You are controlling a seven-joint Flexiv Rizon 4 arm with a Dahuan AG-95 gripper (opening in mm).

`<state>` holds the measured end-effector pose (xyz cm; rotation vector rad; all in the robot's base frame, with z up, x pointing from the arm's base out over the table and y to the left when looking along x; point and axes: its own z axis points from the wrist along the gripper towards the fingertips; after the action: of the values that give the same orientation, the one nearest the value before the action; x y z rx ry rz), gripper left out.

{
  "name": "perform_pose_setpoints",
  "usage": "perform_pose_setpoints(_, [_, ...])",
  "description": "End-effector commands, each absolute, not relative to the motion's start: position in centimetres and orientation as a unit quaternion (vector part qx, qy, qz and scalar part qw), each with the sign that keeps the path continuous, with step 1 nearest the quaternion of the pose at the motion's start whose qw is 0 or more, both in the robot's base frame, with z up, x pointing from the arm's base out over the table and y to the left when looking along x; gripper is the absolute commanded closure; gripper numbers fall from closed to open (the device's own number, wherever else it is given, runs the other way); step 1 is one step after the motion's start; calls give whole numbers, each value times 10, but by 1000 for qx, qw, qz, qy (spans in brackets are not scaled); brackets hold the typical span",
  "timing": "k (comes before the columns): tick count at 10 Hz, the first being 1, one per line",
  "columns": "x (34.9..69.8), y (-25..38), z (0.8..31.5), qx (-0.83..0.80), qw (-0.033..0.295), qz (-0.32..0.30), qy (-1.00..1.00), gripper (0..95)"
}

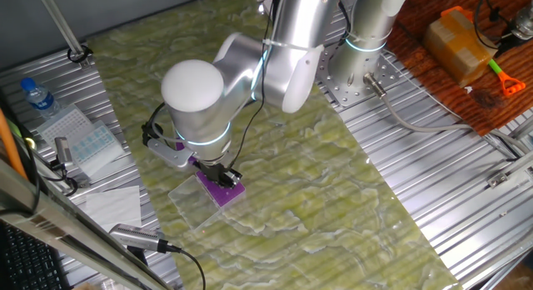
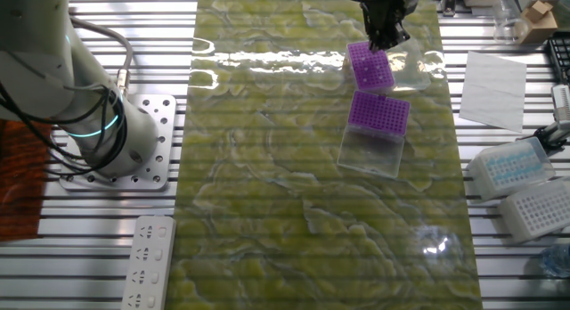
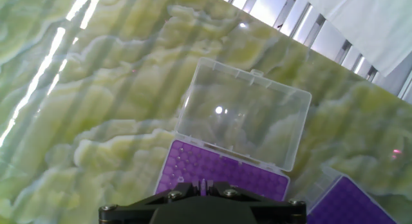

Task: Transfer all small pipette tips from one holder to another

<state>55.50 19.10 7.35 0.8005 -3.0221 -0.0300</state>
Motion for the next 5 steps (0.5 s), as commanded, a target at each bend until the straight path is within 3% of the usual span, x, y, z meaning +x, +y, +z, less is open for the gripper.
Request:
perform_pose_setpoints(1, [554, 190, 74, 260, 9, -4, -966, 950])
perform_pose_setpoints(5, [556, 188, 72, 264, 6, -3, -965, 950])
